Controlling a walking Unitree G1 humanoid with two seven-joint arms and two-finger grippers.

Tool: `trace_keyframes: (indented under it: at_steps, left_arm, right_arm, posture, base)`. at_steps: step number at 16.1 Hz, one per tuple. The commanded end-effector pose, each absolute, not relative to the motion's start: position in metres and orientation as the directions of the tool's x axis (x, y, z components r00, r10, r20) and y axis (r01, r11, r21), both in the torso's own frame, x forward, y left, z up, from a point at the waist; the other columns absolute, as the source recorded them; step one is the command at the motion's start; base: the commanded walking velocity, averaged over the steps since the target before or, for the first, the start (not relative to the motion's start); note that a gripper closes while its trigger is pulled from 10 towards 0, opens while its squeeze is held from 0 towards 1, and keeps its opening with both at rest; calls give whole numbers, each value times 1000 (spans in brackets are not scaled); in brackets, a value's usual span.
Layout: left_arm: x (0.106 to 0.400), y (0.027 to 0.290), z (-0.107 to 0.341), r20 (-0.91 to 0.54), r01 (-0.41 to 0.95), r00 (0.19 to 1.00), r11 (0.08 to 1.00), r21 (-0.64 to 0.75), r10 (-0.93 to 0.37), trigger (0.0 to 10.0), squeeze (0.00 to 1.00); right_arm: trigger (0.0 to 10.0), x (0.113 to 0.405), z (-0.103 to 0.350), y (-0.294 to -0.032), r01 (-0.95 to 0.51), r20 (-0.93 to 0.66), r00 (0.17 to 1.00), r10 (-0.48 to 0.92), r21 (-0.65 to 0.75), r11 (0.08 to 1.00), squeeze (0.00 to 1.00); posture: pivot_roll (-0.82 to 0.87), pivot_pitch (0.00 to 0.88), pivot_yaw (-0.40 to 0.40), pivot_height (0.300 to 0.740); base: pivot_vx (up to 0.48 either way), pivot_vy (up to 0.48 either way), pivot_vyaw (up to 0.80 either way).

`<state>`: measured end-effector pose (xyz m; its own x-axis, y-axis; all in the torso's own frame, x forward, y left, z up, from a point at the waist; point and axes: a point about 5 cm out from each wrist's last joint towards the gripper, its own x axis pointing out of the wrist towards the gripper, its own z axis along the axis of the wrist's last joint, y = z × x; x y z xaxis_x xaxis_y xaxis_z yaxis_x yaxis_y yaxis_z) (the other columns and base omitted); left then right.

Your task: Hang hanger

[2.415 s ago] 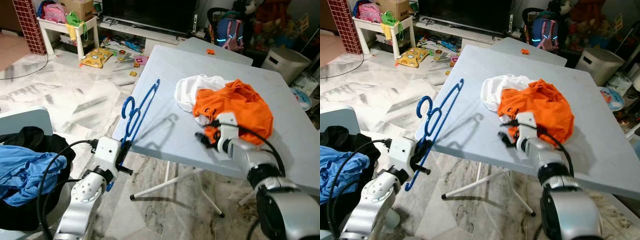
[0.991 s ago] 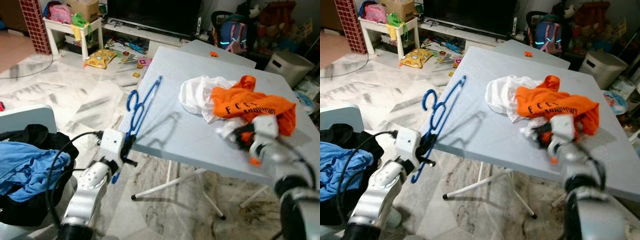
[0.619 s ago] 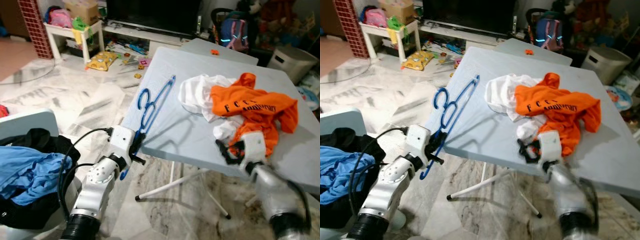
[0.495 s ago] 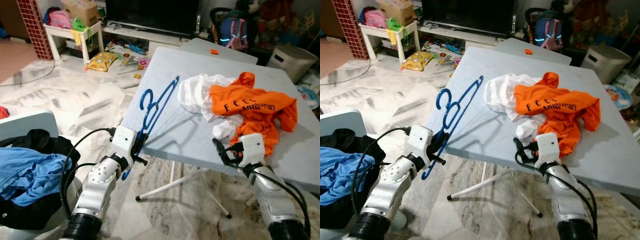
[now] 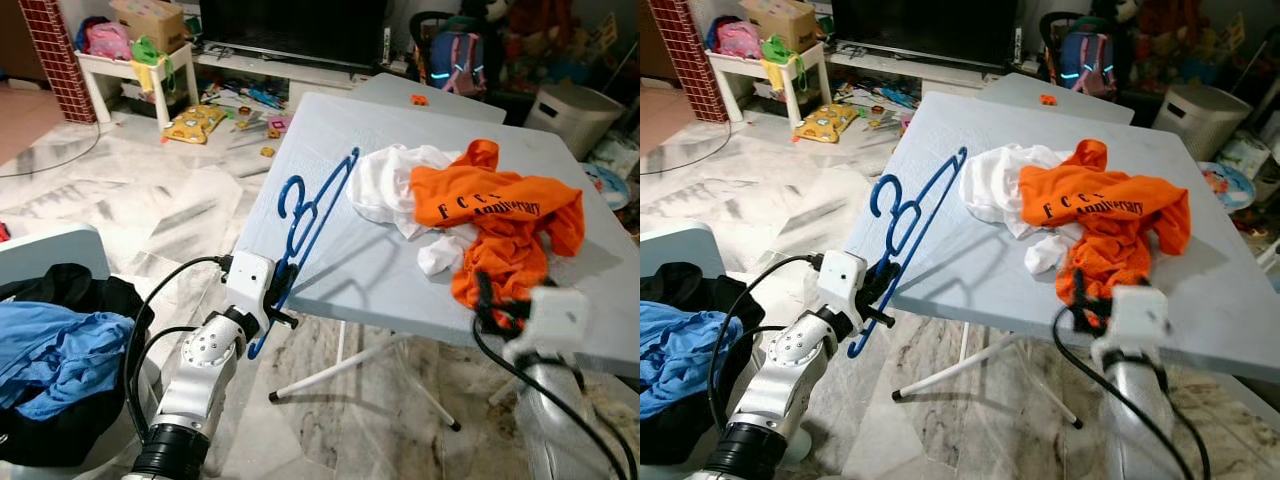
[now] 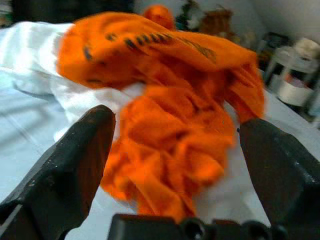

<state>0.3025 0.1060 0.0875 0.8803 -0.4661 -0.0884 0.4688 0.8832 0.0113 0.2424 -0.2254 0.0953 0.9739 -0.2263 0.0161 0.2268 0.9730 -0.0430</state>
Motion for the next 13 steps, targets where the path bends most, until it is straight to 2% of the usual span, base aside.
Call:
trace_keyframes:
  at_steps: [1,2,4,5,6,7,8,9,12,13]
  left_arm:
    - [302,96,83,-113,500,861,866,12,-496,10000,0]
    - [302,93,83,-108,509,856,860,17,-505,10000,0]
    - [305,90,87,-98,508,858,861,17,-505,10000,0]
    - [305,89,85,-102,511,856,859,15,-507,10000,0]
    - [305,87,84,-102,514,854,857,14,-511,10000,0]
    - [305,84,84,-100,518,852,856,11,-514,10000,0]
    - [305,82,84,-99,520,850,854,9,-517,10000,0]
    - [305,81,84,-98,521,850,854,5,-518,10000,0]
    - [305,81,82,-99,522,849,853,5,-519,10000,0]
    - [305,81,82,-101,521,850,854,6,-518,10000,0]
  right_arm:
    - [10000,236,102,-232,279,34,960,-278,-44,959,0]
    - [10000,232,102,-232,286,32,958,-285,-67,956,0]
    - [10000,224,106,-239,327,21,945,-327,-29,944,0]
    - [10000,220,106,-243,366,16,930,-367,26,930,757]
    - [10000,218,107,-244,362,21,932,-362,15,932,969]
    - [10000,217,109,-243,354,30,935,-354,-5,935,1000]
    - [10000,217,109,-241,348,22,937,-348,-15,937,1000]
    - [10000,218,106,-243,357,-11,934,-358,-23,934,0]
    - [10000,217,106,-239,328,-15,945,-328,5,945,0]
    - [10000,217,106,-237,329,-18,944,-329,14,944,1000]
  posture:
    - [101,0,-97,740]
    - [96,0,-96,740]
    - [68,0,-79,740]
    - [62,0,-76,740]
    - [62,0,-76,740]
    - [54,0,-72,740]
    - [49,0,-74,740]
    - [44,0,-74,740]
    - [44,0,-78,740]
    - [44,0,-80,740]
  base:
    - [0,0,0]
    - [0,0,0]
    - [0,0,0]
    - [0,0,0]
    - [0,0,0]
    - [0,0,0]
    - [0,0,0]
    - [0,0,0]
    - [0,0,0]
    - [0,0,0]
